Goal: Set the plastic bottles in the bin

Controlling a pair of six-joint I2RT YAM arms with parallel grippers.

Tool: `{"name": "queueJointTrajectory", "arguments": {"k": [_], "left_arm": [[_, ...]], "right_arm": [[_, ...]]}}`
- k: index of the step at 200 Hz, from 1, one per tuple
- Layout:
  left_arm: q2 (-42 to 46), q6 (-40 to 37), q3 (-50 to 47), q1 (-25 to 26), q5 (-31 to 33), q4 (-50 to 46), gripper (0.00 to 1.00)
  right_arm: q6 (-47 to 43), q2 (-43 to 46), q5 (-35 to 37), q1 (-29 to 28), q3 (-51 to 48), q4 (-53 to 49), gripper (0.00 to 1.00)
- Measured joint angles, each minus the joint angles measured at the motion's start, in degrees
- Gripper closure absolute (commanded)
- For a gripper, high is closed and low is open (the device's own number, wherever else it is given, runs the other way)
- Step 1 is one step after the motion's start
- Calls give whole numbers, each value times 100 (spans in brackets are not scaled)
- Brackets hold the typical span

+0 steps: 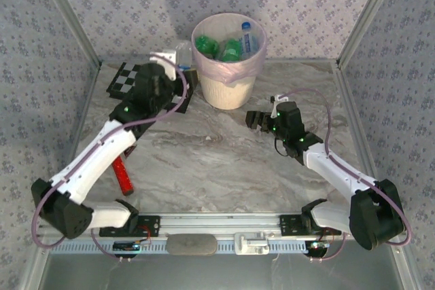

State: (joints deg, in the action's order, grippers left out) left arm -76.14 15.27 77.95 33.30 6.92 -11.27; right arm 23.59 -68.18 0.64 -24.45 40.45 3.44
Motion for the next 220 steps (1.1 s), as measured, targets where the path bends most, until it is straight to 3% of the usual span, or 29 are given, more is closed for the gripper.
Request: {"name": "queueJointTrajectory", "arguments": {"k": [80,152,220], "left_arm": [[-2846,-1287,3554,-33,-918,-1547,46],[-5399,-1523,7556,-107,-1213,-3036,45],[-5976,-1329,7912,-258,-1408,-3211,39]], "right_arm": [[-2,522,52,-35,0,-181,1],[-4,848,181,-35,-4,-376,1],[-4,981,264,-33,-24,-518,1]]}}
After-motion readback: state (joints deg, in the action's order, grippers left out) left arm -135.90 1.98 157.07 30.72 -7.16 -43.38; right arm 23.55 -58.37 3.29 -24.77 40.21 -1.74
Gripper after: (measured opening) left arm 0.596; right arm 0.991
